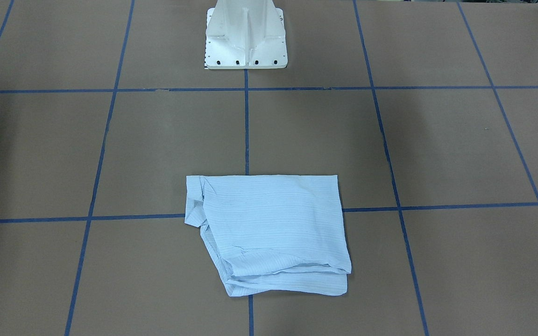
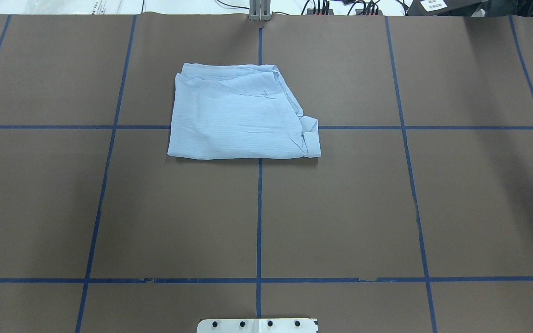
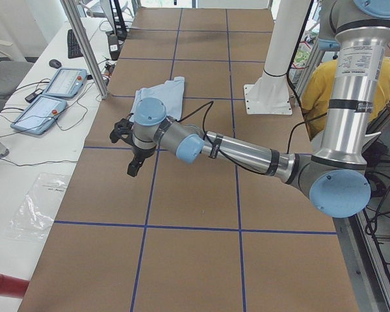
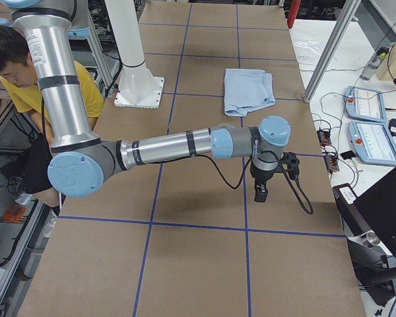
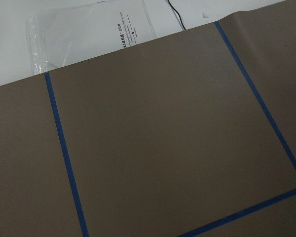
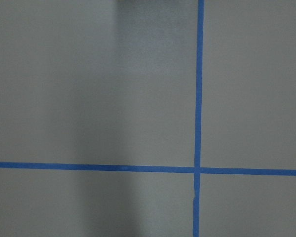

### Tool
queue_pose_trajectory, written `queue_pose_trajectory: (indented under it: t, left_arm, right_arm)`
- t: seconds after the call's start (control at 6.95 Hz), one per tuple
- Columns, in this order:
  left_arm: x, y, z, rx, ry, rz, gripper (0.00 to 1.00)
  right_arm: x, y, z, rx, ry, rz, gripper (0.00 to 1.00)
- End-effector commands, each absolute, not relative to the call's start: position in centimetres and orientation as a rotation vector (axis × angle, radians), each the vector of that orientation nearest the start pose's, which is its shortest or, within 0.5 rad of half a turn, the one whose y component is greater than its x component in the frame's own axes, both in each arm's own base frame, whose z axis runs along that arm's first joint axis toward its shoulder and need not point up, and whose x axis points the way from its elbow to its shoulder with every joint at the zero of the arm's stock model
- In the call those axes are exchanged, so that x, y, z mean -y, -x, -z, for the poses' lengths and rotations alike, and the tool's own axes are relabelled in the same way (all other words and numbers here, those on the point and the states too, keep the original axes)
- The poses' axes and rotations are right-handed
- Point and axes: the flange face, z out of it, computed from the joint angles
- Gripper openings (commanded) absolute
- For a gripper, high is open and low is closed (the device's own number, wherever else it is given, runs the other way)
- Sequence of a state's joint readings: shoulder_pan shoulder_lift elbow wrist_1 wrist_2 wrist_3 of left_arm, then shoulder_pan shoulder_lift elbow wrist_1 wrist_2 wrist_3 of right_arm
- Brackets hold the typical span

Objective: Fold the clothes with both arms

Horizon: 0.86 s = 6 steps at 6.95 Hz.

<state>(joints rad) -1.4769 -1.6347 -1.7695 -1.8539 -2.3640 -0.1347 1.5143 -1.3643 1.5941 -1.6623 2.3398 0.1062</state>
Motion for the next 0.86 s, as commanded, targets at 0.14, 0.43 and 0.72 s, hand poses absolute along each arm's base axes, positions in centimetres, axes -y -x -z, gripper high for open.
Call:
queue_pose_trajectory:
  t: [0.14,0.43,0.72]
  left_arm:
    - [49.0,1.4,-50.4,-0.837,-0.403,-0.172,1.00]
    - [49.7,1.2,-50.9,-0.839,-0.393,-0.173,1.00]
    - [49.6,1.2,-50.4,-0.840,-0.401,-0.175,1.00]
  right_arm:
    - [53.9,-3.0,-53.5,0.800,-0.099,0.014,1.00]
    - [53.8,-2.5,-53.0,0.869,-0.090,0.023,1.00]
    - [52.9,-1.8,-51.6,0.992,-0.090,0.046,1.00]
